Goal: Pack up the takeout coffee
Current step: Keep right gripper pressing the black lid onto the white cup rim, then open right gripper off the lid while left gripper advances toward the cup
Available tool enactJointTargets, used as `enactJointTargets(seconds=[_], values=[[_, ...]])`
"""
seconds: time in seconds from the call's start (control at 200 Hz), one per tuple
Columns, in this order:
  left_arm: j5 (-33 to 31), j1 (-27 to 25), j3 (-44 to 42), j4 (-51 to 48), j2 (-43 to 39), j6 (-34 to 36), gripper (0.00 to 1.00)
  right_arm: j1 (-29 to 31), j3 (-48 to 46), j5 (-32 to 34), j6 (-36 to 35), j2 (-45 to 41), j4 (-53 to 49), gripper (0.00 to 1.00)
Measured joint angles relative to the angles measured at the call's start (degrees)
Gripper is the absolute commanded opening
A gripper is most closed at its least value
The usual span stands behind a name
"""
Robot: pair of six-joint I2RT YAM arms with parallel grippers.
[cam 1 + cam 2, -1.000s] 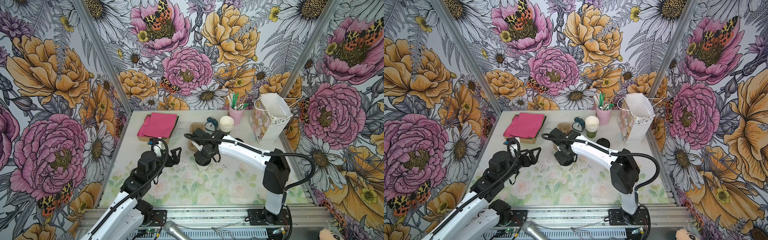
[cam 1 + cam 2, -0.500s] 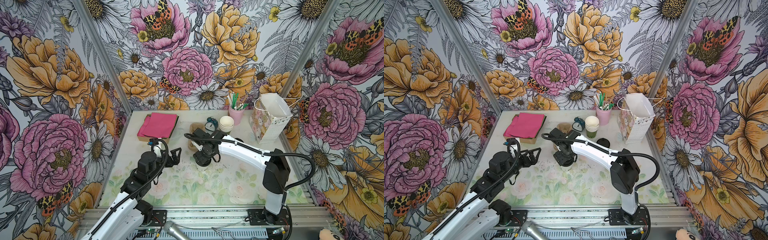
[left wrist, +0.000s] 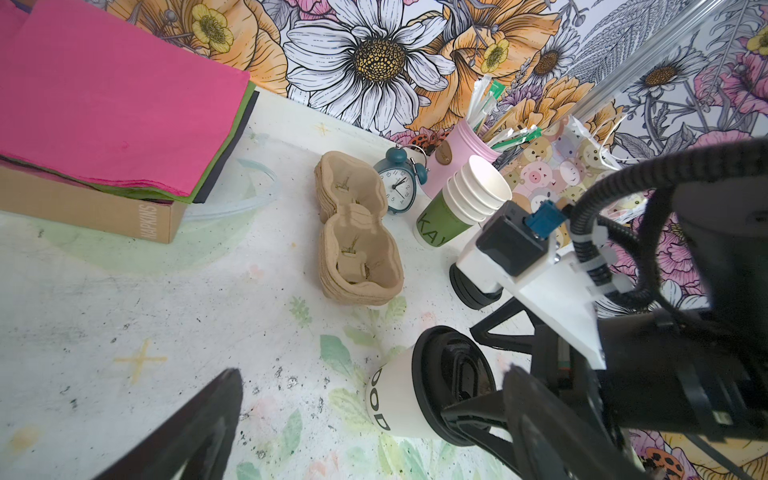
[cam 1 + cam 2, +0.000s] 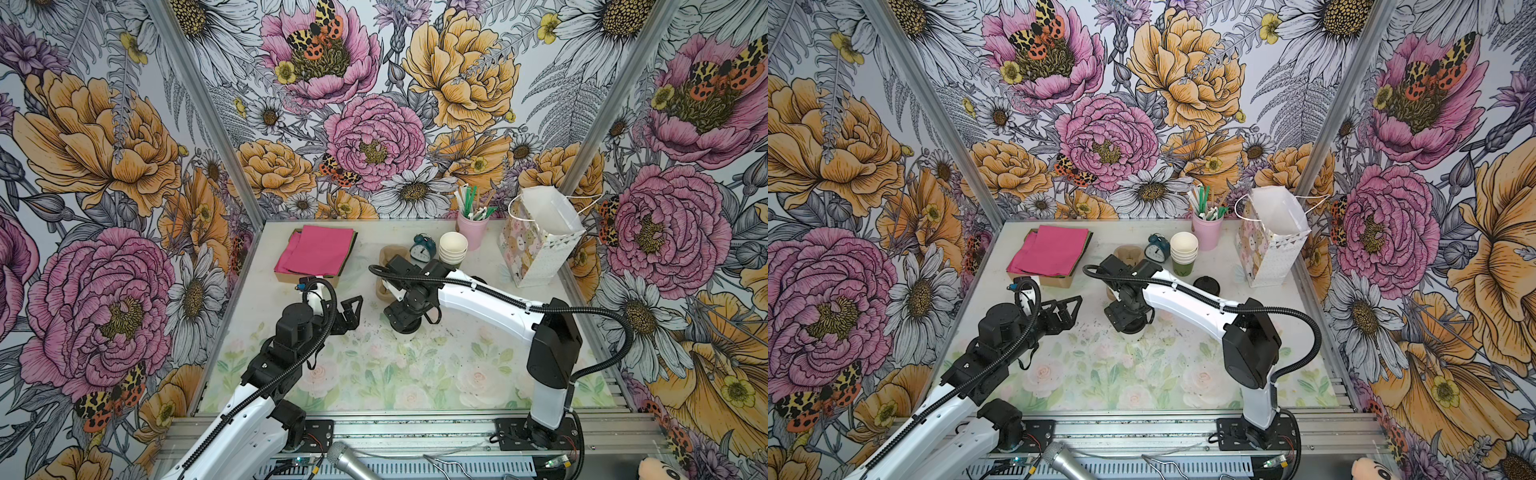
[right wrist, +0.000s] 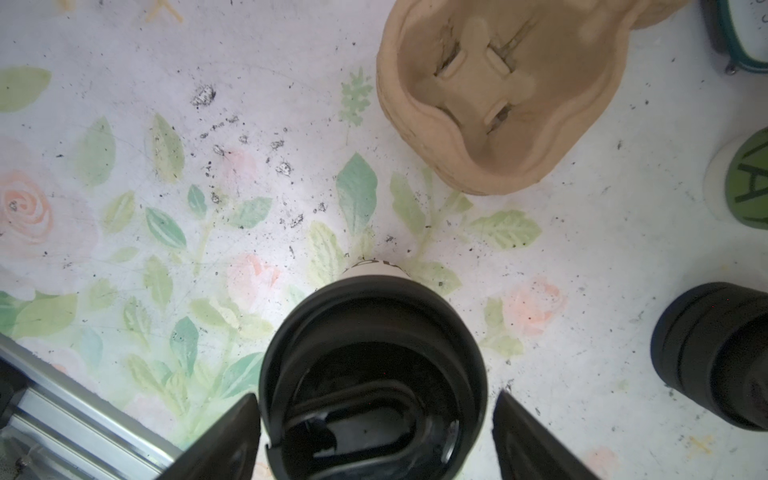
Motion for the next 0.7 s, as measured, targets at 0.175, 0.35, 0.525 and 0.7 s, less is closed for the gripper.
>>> enactJointTargets(seconds=[0.175,0.35,0.525,0.7], values=[[0.0,0.0,0.0,0.0,-0.04,0.0,0.99,0.0,0.81,-0.63,0.04,-0.72,0.09,1.0],[0.44,-0.02,0.0,0.09,-0.02,0.02,0.99,-0.85,1.29,-0.44,0.0,-5.44,0.72,1.0],[4.87,-0.02,0.37,1.25,2.82,0.0,0.98,-5.03,-0.33,-0.42,0.13,-13.64,3.39,0.99],[13.25,-0.11,3.89,1.55,11.8,-0.61,0.93,-10.38,-6.8,-1.36,0.98,-19.04,6.16,0.99]])
